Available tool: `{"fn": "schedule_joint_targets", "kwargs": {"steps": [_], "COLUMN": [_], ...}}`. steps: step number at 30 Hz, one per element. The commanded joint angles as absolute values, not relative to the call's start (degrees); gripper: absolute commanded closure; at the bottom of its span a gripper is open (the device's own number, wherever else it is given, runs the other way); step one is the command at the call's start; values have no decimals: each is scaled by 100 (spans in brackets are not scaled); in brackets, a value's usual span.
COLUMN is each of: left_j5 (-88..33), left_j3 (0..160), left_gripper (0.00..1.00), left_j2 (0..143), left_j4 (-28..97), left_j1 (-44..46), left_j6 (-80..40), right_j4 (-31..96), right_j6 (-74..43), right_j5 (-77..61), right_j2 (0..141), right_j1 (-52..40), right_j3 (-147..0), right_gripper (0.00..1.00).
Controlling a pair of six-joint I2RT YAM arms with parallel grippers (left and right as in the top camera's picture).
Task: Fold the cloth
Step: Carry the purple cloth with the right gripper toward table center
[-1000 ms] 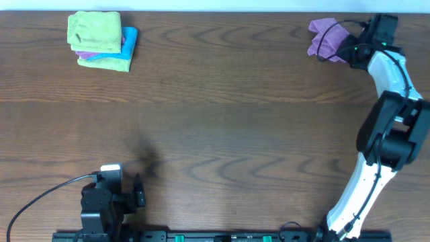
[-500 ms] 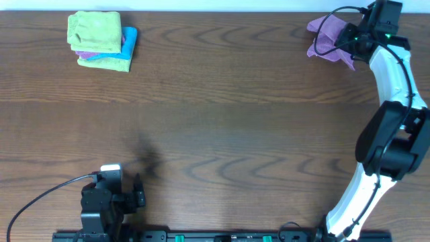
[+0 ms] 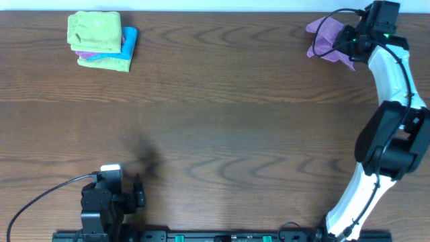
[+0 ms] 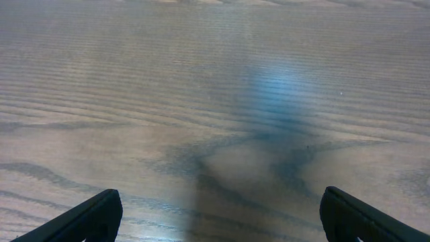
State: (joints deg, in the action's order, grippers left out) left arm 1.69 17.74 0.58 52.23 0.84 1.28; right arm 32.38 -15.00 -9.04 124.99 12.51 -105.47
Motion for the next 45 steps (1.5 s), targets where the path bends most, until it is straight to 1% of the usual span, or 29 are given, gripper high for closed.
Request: {"fn": "schedule_joint_targets", "kwargs": {"steps": [1,10,19,32,35,39,45], "left_j5": [191,191,191,191,191,191,191], "left_j3": [1579,1579,1579,1579,1579,1579,1579], "left_gripper": [5,5,5,5,5,5,5], "left_j2": [21,21,21,21,21,21,21], "left_j4": [5402,5402,5402,5402,5402,5402,5402], "left_j1": [56,56,56,56,56,56,56], "left_j6": [86,86,86,86,86,86,86], "right_j4": [3269,3404,3874,5699,6066,6390,6862], "right_j6": [-1406,-1378,-733,-473,-305,-290,-292], "right_j5": [-906,-910,-945,-1109,-1396,-1417,-1431], "right_j2": [12407,12396,12029,10958,10628,10200,9640], "right_j1": [1197,1192,1055,943,821,552,-56], "right_j3": [-10606,-10606,-10606,-10606,-10606,-10606,-10606], "right_gripper": [98,98,98,98,98,98,98]}}
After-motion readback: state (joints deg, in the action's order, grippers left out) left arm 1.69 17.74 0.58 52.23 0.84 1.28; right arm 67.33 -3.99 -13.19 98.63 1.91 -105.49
